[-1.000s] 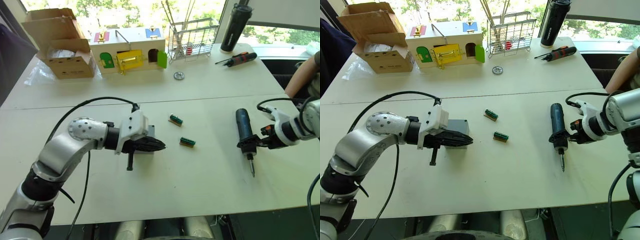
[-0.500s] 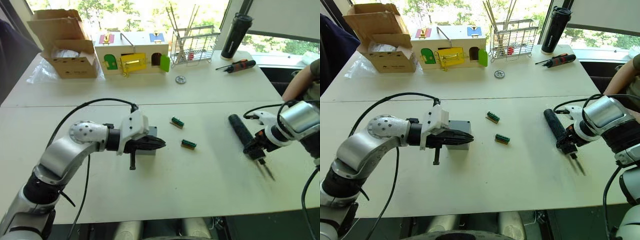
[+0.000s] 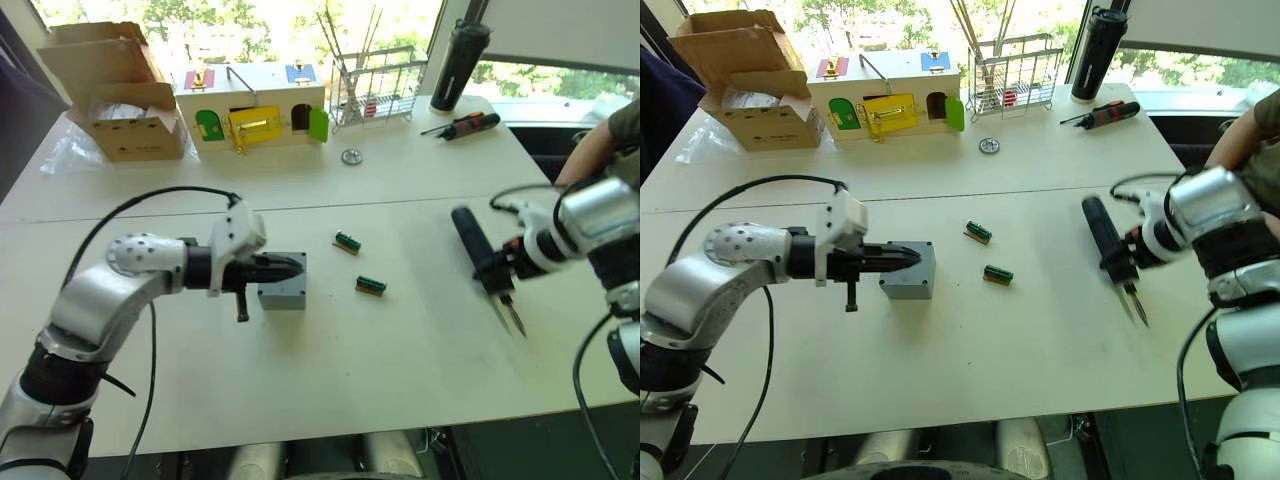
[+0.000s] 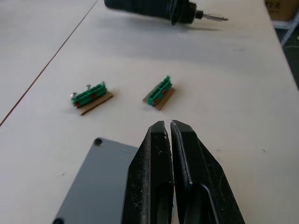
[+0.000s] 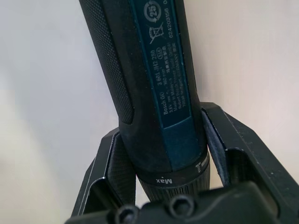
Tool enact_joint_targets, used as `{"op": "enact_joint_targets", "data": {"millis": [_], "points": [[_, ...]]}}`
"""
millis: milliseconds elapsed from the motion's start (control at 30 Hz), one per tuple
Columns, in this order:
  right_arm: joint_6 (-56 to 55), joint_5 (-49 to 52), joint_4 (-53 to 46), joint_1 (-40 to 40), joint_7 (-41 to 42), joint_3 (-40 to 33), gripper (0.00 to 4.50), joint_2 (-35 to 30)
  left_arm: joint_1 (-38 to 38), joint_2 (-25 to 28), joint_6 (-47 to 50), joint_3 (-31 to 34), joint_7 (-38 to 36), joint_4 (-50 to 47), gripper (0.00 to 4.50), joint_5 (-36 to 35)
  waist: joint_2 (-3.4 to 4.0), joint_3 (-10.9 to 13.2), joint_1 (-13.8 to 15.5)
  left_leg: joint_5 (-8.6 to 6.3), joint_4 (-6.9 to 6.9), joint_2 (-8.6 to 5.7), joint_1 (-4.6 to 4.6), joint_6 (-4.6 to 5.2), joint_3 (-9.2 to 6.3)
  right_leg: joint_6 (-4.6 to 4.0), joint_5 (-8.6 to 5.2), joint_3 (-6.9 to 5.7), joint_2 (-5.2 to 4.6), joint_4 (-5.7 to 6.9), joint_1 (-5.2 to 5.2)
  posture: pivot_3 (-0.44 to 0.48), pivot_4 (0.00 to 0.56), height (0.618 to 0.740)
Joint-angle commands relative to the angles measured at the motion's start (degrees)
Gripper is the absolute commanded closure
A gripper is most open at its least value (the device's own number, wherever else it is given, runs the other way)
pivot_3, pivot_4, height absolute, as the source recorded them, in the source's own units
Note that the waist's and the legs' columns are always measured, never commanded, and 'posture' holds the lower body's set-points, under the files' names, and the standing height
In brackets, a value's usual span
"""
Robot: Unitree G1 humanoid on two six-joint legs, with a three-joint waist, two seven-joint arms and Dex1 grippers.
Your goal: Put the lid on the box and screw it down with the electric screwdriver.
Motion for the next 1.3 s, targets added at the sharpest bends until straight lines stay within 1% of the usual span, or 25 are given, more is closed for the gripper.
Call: {"op": "enact_joint_targets", "data": {"millis": [33, 100, 167, 267, 333, 400, 533, 633, 667, 733, 833, 933, 1000, 1300], "points": [[-8.5, 2.6, -11.8, -0.3, -7.4, -18.9, 2.69, 3.2, -0.4, 0.6, 1.1, 4.4, -0.5, 3.0, 4.36, -2.3, 0.00, 0.0, 0.3, 0.01, -0.03, 0.08, -0.07, -0.02, -0.06, 0.00, 0.00, -0.08, 0.00, 0.07, -0.17, 0.000, 0.150, 0.740], [-16.2, 4.0, -20.7, 3.4, -12.8, -28.8, 2.69, 8.3, -0.5, 0.4, 1.1, 4.9, -0.4, 5.1, 4.36, -1.9, 0.02, 0.0, 0.2, 0.05, 0.03, 0.14, -0.38, -0.09, -0.24, 0.00, 0.00, -0.26, 0.03, 0.24, -0.57, 0.000, 0.150, 0.740], [-19.4, 5.9, -29.1, 5.9, -18.1, -35.9, 2.69, 15.1, -1.6, -0.4, 1.1, 4.1, 0.7, 7.6, 4.36, -0.5, 0.02, 0.0, 0.0, 0.06, 0.03, 0.12, -0.40, -0.10, -0.22, -0.01, 0.00, -0.34, -0.02, 0.82, -0.77, 0.000, 0.150, 0.740], [-21.9, 12.2, -39.4, 8.6, -22.3, -43.2, 2.69, 24.9, -1.7, -0.3, 1.6, 3.7, 0.6, 8.9, 4.36, -0.3, 0.04, 0.0, 0.0, 0.09, 0.01, 0.06, -0.46, -0.16, -0.18, -0.01, 0.00, -0.36, -0.04, 0.91, -0.73, 0.000, 0.150, 0.740], [-26.3, 14.1, -45.4, 11.5, -24.9, -44.3, 2.69, 30.8, -1.0, 0.1, 2.7, 3.4, 0.1, 7.6, 4.36, -0.9, 0.04, 0.0, 0.2, 0.12, 0.14, 0.02, -0.45, -0.19, -0.21, -0.01, 0.00, -0.36, -0.02, 0.85, -0.56, 0.000, 0.150, 0.740], [-30.9, 15.1, -49.7, 15.1, -26.0, -42.7, 2.69, 35.6, -0.4, 0.5, 3.2, 2.7, 0.0, 6.1, 4.36, -0.6, 0.05, 0.0, 0.3, 0.12, 0.27, -0.03, -0.42, -0.19, -0.24, -0.01, 0.00, -0.34, -0.02, 0.84, -0.52, 0.000, 0.150, 0.740], [-41.3, 13.2, -54.8, 23.3, -24.7, -33.7, 2.69, 41.9, 0.1, 0.4, 2.7, 1.5, 0.6, 5.2, 4.36, 0.6, 0.06, 0.0, 0.0, 0.12, 0.21, -0.06, -0.37, -0.19, -0.30, -0.01, 0.00, -0.27, -0.01, 0.90, -0.52, 0.000, 0.150, 0.740], [-49.5, 9.4, -54.9, 28.4, -23.1, -25.1, 2.69, 44.7, 0.6, -0.2, 1.3, 0.2, 1.0, 5.6, 4.36, 2.3, 0.08, 0.0, -0.6, 0.12, 0.13, -0.05, -0.34, -0.20, -0.28, -0.01, 0.00, -0.29, 0.01, 0.92, -0.57, 0.000, 0.150, 0.740], [-51.0, 9.0, -54.2, 29.6, -23.2, -23.3, 2.69, 45.9, 0.8, -0.2, 0.6, -0.6, 1.0, 5.8, 4.36, 3.3, 0.08, 0.0, -0.9, 0.13, 0.10, -0.04, -0.34, -0.21, -0.29, -0.01, 0.00, -0.30, 0.02, 0.92, -0.58, 0.000, 0.150, 0.740], [-53.0, 8.7, -52.8, 31.0, -24.4, -21.4, 2.69, 48.2, 1.4, 0.1, -1.2, -1.9, 0.8, 6.4, 4.36, 5.4, 0.08, 0.0, -1.5, 0.13, 0.08, -0.04, -0.34, -0.22, -0.32, -0.01, 0.00, -0.32, 0.03, 0.93, -0.58, 0.000, 0.150, 0.740], [-54.8, 8.4, -52.2, 32.3, -25.1, -19.6, 2.69, 49.6, 2.0, -0.3, -2.5, -2.6, 0.7, 6.9, 4.36, 6.5, 0.08, 0.0, -1.5, 0.14, 0.04, -0.03, -0.32, -0.23, -0.32, -0.01, 0.00, -0.32, 0.03, 0.92, -0.59, 0.000, 0.150, 0.740], [-55.2, 8.4, -52.4, 33.0, -25.8, -18.3, 2.69, 50.0, 2.6, -0.5, -3.2, -2.4, 0.8, 6.8, 3.55, 7.2, 0.08, 0.0, -1.3, 0.14, 0.05, -0.05, -0.32, -0.23, -0.39, -0.01, 0.00, -0.33, 0.04, 0.92, -0.57, 0.000, 0.150, 0.740], [-55.3, 8.6, -52.3, 33.5, -25.9, -17.7, 2.69, 50.0, 3.1, -0.5, -3.6, -2.8, 0.8, 6.9, 2.67, 7.8, 0.09, 0.0, -1.4, 0.14, 0.06, -0.06, -0.32, -0.23, -0.41, -0.01, 0.00, -0.33, 0.04, 0.91, -0.55, 0.000, 0.150, 0.740], [-57.1, 7.1, -49.8, 36.1, -25.5, -14.0, 2.69, 50.4, 4.6, -0.2, -4.0, -3.7, 0.3, 6.5, 2.67, 8.6, 0.10, 0.0, -1.4, 0.14, 0.05, -0.05, -0.29, -0.23, -0.41, -0.01, 0.00, -0.33, 0.05, 0.92, -0.54, 0.000, 0.150, 0.740]]}}
